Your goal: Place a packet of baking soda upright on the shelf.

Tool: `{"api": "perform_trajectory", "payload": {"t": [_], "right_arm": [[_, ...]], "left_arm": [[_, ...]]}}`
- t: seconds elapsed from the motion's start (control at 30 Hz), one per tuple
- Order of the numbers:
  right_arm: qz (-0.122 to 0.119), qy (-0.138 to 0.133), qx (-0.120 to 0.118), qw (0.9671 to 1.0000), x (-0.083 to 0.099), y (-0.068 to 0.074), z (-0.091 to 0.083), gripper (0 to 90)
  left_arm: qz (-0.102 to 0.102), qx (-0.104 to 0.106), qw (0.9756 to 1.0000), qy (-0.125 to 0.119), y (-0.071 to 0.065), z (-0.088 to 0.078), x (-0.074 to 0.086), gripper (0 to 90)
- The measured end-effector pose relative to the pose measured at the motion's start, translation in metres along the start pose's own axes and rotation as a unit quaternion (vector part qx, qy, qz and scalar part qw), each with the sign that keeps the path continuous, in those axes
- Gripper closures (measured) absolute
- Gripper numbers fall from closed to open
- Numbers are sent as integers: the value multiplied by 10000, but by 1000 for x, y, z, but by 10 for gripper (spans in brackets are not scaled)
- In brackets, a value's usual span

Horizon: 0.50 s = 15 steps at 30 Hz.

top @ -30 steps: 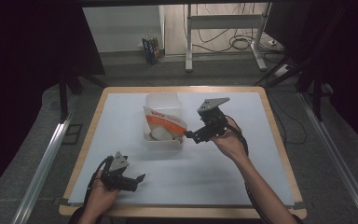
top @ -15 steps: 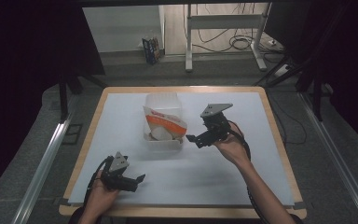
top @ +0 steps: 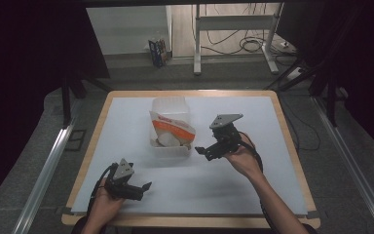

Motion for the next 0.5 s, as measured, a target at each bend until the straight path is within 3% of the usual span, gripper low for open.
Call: {"api": "perform_trajectory", "payload": {"t": [0.5], "right_arm": [[73, 66, 51, 9999, 15, 0, -7, 0]], "left_arm": [[11, 16, 10000, 9, -1, 0, 0, 30]]}}
Point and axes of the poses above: each handheld gripper's, and its own axes: z roughly forward along the jaws, x roughly out of its underside, y roughly to its left, the point moved 8 cm from there along z, roughly forward along the jaws, and after that the axes turned 5 degrees about y, right-handed, at the moved point
